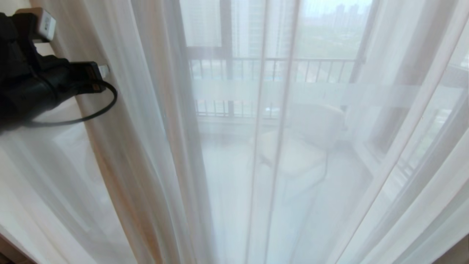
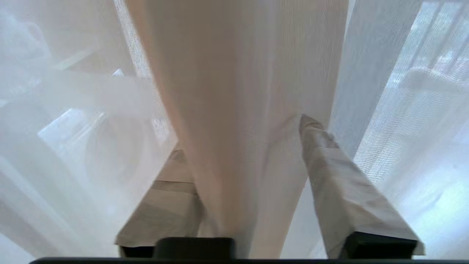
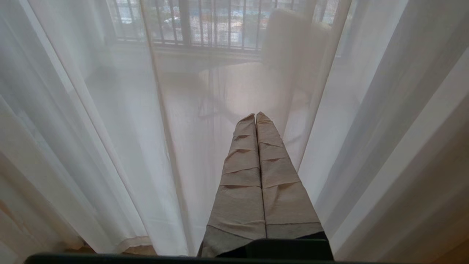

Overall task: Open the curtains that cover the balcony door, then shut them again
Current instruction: Close the inner curtains on both sides, then close the outer curtains on both sides

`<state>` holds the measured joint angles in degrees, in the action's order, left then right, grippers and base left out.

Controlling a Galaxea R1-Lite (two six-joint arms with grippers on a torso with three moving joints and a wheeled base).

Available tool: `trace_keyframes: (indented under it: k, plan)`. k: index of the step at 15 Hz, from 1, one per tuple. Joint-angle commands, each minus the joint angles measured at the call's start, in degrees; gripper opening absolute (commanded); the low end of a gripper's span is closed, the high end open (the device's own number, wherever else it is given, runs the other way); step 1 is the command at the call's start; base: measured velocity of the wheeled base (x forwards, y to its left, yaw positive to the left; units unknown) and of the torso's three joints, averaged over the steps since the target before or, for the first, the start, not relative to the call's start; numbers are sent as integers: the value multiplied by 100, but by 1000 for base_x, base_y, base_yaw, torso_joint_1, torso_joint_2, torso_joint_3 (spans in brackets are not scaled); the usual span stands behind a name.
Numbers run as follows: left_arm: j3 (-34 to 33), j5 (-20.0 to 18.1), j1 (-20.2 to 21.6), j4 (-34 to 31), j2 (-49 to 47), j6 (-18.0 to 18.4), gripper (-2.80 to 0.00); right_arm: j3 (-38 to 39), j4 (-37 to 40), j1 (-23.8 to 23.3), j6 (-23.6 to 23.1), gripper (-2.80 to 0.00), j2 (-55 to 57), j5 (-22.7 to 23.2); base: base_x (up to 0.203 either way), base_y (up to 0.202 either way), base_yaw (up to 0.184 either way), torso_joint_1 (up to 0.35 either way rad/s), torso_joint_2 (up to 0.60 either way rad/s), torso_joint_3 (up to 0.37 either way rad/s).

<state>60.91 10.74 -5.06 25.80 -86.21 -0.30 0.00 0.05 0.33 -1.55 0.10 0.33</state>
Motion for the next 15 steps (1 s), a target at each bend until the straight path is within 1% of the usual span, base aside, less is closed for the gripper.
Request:
trace_keyframes:
  k: [1,10,12,15]
  plan:
    - [-282,7,-4,13,355,-5,0,0,4,2,-3,-280,-1,6,0,0,0,0,0,0]
    - [-2296,6,-4,-45,2577,-13,0,0,4,2,-3,-280,-1,2,0,0,0,0,0,0]
    - [-2605,5,-4,-57,2923,-13,0,0,4,2,-3,-280,-1,6,0,0,0,0,0,0]
    - [-2797,7,-4,-74,3215,-5,0,0,-2,2,-3,-280,-1,7,0,0,0,0,0,0]
